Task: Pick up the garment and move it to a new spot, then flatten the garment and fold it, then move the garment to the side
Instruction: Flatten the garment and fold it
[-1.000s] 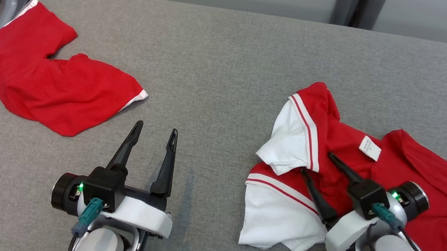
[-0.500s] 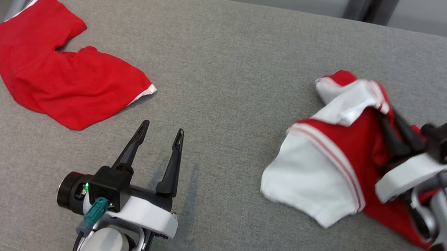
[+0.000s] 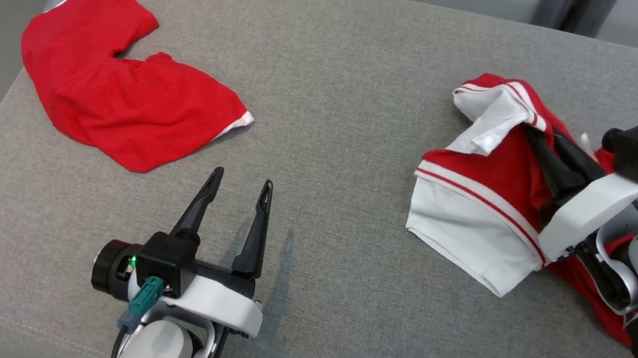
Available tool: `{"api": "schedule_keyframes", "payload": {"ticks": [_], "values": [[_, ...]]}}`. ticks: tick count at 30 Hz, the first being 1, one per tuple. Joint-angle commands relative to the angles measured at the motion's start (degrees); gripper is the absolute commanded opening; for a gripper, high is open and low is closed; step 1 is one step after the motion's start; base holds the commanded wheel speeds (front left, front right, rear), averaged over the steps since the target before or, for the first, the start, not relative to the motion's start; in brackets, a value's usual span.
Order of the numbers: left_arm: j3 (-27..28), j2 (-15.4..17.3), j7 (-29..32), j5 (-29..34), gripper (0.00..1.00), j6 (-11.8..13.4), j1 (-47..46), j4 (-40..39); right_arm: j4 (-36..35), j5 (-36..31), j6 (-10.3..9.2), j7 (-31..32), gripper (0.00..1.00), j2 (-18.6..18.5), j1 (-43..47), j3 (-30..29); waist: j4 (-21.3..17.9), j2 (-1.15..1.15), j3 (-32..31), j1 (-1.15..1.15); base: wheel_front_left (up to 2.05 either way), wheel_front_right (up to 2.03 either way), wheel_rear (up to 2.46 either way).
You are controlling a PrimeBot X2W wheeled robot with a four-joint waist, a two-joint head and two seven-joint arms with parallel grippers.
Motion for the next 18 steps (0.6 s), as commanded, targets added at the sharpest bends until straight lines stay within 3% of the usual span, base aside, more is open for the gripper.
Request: {"api": "schedule_keyframes", "payload": {"ticks": [1, 2, 3, 10, 18], "values": [[0.0, 0.2, -0.2, -0.4, 1.00, 0.3, -0.8, 0.1, 1.3, 0.4, -0.03, -0.2, 0.12, -0.3, -0.7, 0.3, 0.3, 0.00, 0.0, 0.00, 0.00, 0.00, 0.00], [0.0, 0.2, -0.2, -0.4, 1.00, 0.4, -0.9, 0.2, 2.0, 0.1, -0.03, -1.0, 0.73, -0.2, -0.8, 0.5, 0.4, 0.00, 0.0, 0.00, 0.00, 0.00, 0.00], [-0.1, 0.2, -0.2, -0.5, 1.00, 0.4, -0.8, 0.2, 3.2, 0.2, -0.03, -1.2, 1.00, 0.2, -0.5, 0.5, 0.5, 0.00, -0.1, 0.00, 0.00, 0.00, 0.00], [1.2, 0.2, -0.2, 0.8, 1.00, 0.5, 0.2, 0.5, 6.0, -1.2, -0.03, -5.6, 1.00, 2.6, 1.2, 1.4, -1.6, 0.00, -1.8, 0.00, 0.00, 0.00, 0.00], [2.6, 0.2, -0.2, 2.2, 1.00, -0.6, 0.6, 0.6, 3.6, -2.9, -0.03, -9.3, 1.00, 6.3, 5.8, -2.5, -7.6, 0.00, -3.8, 0.00, 0.00, 0.00, 0.00]]}}
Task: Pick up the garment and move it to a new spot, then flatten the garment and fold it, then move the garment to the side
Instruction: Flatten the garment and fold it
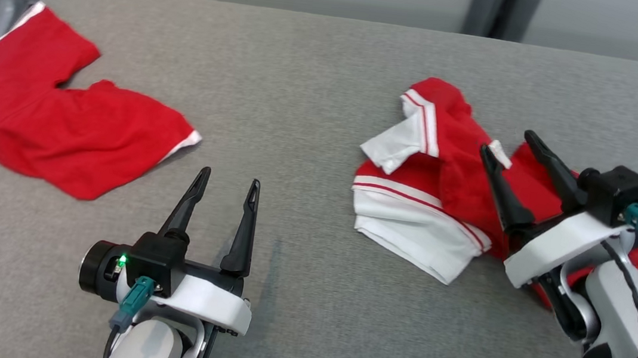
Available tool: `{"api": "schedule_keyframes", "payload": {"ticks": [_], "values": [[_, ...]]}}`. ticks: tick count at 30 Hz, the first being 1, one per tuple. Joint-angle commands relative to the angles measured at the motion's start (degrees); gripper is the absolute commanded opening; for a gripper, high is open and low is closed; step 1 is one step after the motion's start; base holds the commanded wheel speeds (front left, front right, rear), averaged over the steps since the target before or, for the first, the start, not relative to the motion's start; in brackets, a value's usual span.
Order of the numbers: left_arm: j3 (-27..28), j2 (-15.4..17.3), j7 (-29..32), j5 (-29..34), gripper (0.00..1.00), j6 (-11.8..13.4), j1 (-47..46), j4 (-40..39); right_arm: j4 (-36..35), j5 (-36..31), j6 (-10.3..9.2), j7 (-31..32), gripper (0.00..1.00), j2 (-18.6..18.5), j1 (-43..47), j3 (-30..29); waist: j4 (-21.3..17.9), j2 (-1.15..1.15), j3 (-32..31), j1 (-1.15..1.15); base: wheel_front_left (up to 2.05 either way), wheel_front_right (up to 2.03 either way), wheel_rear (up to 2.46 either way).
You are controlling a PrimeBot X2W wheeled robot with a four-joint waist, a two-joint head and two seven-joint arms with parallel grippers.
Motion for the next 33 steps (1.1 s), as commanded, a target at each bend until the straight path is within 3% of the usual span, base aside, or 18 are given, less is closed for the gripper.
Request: {"api": "schedule_keyframes", "payload": {"ticks": [1, 13, 17, 24, 31, 32, 33], "values": [[0.4, 0.2, -0.2, 0.5, 1.00, -0.4, 0.0, 0.1, -0.9, -0.8, -0.03, -0.8, 1.00, 0.6, 2.2, -1.4, -3.2, 0.00, -0.9, 0.00, 0.00, 0.00, 0.00], [-2.9, 0.2, -0.2, -0.8, 1.00, -3.4, -2.4, 9.7, -8.1, -7.7, -0.03, -1.5, 1.00, 6.3, 12.8, -14.7, -15.4, 0.00, 0.5, 0.00, 0.00, 0.00, 0.00], [-4.0, 0.2, -0.2, -0.6, 1.00, -3.4, -3.7, 13.2, -9.6, -9.5, -0.03, -1.5, 1.00, 7.2, 14.0, -16.9, -17.8, 0.00, 1.0, 0.00, 0.00, 0.00, 0.00], [-2.6, 0.2, -0.2, -4.3, 1.00, 0.6, -8.3, 24.5, -11.9, -12.2, -0.03, -1.5, 1.00, 9.1, 16.2, -19.5, -21.8, 0.00, 1.8, 0.00, 0.00, 0.00, 0.00], [-4.0, 0.2, -0.2, -6.5, 1.00, -1.7, -12.0, 29.9, -12.7, -13.9, -0.03, -1.5, 1.00, 10.0, 17.0, -19.9, -22.8, 0.00, 2.4, 0.00, 0.00, 0.00, 0.00], [-4.2, 0.2, -0.2, -6.8, 0.72, -2.1, -12.3, 30.5, -12.7, -14.1, -0.03, -1.5, 1.00, 10.1, 17.1, -19.9, -22.8, 0.00, 2.4, 0.00, 0.00, 0.00, 0.00], [-4.4, 0.2, -0.2, -7.0, 0.14, -2.5, -12.7, 30.5, -12.7, -14.3, -0.03, -1.5, 1.00, 10.3, 17.1, -20.0, -22.8, 0.00, 2.5, 0.00, 0.00, 0.00, 0.00]]}}
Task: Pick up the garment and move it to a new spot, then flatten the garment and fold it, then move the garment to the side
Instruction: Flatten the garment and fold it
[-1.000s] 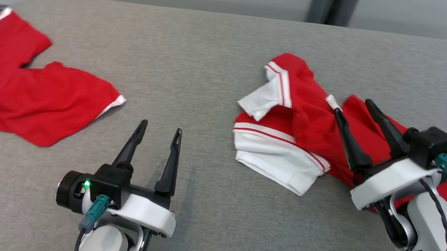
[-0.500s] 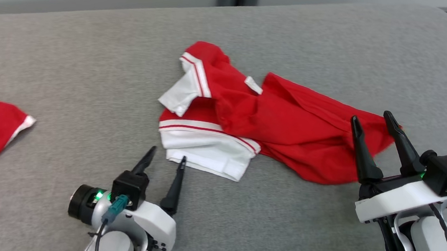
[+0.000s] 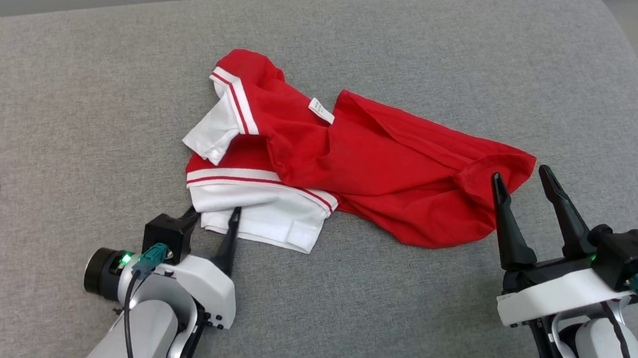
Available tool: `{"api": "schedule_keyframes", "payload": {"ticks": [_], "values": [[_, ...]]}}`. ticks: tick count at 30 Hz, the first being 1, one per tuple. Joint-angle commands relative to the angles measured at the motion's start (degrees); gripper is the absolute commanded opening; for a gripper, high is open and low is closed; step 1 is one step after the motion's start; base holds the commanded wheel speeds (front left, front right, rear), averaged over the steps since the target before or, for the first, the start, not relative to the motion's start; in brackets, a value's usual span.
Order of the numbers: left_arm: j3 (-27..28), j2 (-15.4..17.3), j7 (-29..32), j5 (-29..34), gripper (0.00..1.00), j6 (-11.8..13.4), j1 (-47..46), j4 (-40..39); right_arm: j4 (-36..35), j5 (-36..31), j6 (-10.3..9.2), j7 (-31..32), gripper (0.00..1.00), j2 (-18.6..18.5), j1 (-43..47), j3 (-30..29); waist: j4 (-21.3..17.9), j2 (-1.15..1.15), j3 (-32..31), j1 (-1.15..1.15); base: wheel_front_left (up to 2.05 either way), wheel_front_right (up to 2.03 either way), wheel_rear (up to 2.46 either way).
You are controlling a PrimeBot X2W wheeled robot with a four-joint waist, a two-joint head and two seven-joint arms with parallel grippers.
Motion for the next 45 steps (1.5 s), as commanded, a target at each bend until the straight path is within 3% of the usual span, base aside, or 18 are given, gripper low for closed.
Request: {"api": "schedule_keyframes", "payload": {"ticks": [1, 10, 22, 30, 34, 35, 36, 37, 45], "values": [[-0.1, 0.3, -0.1, -0.3, 0.00, -0.5, -1.1, 0.1, -0.3, -0.5, -0.02, -0.3, 1.00, 0.0, 0.6, -0.3, 0.1, 0.00, 0.1, 0.00, 0.00, 0.00, 0.00], [1.3, 0.3, -0.1, 0.8, 0.00, -1.0, 1.2, -3.8, -0.1, -1.6, -0.02, -0.3, 1.00, 0.3, 0.9, -0.7, 4.0, 0.00, -2.0, 0.00, 0.00, 0.00, 0.00], [5.7, 2.6, -0.1, 2.0, 0.00, 0.2, 9.6, -13.2, 1.7, -1.1, -0.02, -0.3, 1.00, 1.3, 1.8, -0.4, 13.1, 0.00, -7.1, 0.00, 0.00, 0.00, 0.00], [3.4, 4.7, 3.2, 2.7, 0.00, -0.3, 16.0, -16.9, 2.6, -0.8, -0.02, -0.3, 1.00, 2.0, 2.3, -0.6, 17.9, 0.00, -8.7, 0.00, 0.00, 0.00, 0.00], [0.7, 4.9, 8.1, 2.3, 0.00, -2.0, 18.4, -19.0, 3.2, -1.0, -0.02, -0.3, 1.00, 2.2, 2.4, -0.4, 19.5, 0.00, -8.9, 0.00, 0.00, 0.00, 0.00], [0.5, 5.0, 8.7, 2.2, 0.23, -2.0, 18.5, -19.5, 3.3, -1.1, -0.02, -0.3, 1.00, 2.2, 2.4, -0.2, 19.7, 0.00, -8.8, 0.00, 0.00, 0.00, 0.00], [0.4, 5.2, 8.8, 2.6, 0.54, -1.4, 18.6, -20.0, 3.4, -1.2, -0.02, -0.3, 1.00, 2.2, 2.3, 0.0, 19.9, 0.00, -8.8, 0.00, 0.00, 0.00, 0.00], [0.3, 5.1, 8.7, 3.1, 1.00, -0.9, 18.6, -20.4, 3.6, -1.3, -0.02, -0.3, 1.00, 2.2, 2.1, 0.1, 20.0, 0.00, -8.8, 0.00, 0.00, 0.00, 0.00], [1.2, 4.3, 5.6, 2.7, 1.00, 0.8, 16.7, -23.7, 3.3, -1.6, -0.02, -0.3, 1.00, 1.2, 1.2, 2.4, 20.8, 0.00, -8.6, 0.00, 0.00, 0.00, 0.00]]}}
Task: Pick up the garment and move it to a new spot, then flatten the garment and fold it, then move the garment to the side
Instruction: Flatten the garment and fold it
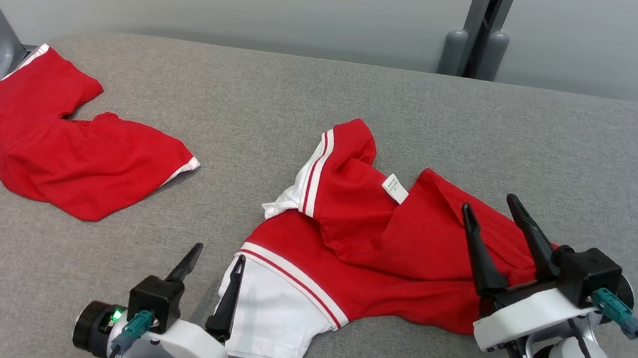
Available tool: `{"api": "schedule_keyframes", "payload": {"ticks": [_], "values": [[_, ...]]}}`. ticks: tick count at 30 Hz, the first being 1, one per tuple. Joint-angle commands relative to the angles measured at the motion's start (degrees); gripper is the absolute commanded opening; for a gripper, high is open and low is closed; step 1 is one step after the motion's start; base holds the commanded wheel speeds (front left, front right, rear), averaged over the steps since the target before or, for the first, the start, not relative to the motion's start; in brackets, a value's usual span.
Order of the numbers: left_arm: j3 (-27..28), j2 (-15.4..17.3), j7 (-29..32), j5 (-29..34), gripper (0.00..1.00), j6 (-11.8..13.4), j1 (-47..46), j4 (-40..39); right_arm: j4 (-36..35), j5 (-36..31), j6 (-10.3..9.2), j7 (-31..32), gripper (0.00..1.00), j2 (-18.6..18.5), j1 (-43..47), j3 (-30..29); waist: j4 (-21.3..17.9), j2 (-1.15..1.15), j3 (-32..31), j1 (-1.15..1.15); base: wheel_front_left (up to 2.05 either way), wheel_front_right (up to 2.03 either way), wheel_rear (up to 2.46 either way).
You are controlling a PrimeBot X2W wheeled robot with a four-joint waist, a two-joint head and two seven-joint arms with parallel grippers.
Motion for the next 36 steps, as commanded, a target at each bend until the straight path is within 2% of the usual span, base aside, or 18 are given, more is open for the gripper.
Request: {"api": "schedule_keyframes", "payload": {"ticks": [1, 9, 19, 25, 36], "values": [[0.8, 0.0, -1.4, -0.4, 1.00, 0.6, -1.3, -0.6, -0.5, -0.1, -0.02, -0.3, 1.00, -0.6, -0.7, 0.8, 0.3, 0.00, 0.1, 0.00, 0.00, 0.00, 0.00], [2.1, -1.9, -5.8, -0.5, 1.00, 2.7, -3.7, -0.7, 0.2, -1.6, -0.02, -0.2, 1.00, -2.3, -2.3, 8.8, 2.7, 0.00, 0.7, 0.00, 0.00, 0.00, 0.00], [1.0, -3.4, -6.4, -0.8, 1.00, 2.2, -4.7, 0.7, 6.1, -1.0, -0.03, -0.2, 1.00, -2.3, -7.3, 18.3, 7.7, 0.00, 2.9, 0.00, 0.00, 0.00, 0.00], [0.8, -3.7, -6.4, -0.6, 1.00, 2.1, -4.9, 0.2, 10.4, -2.1, -0.03, -0.2, 1.00, -1.8, -9.7, 19.3, 10.3, 0.00, 4.2, 0.00, 0.00, 0.00, 0.00], [-0.8, -3.9, -6.4, -2.6, 1.00, 3.0, -5.6, -0.6, 16.6, -5.0, -0.03, -0.2, 1.00, -1.4, -12.2, 16.3, 13.7, 0.00, 6.4, 0.00, 0.00, 0.00, 0.00]]}}
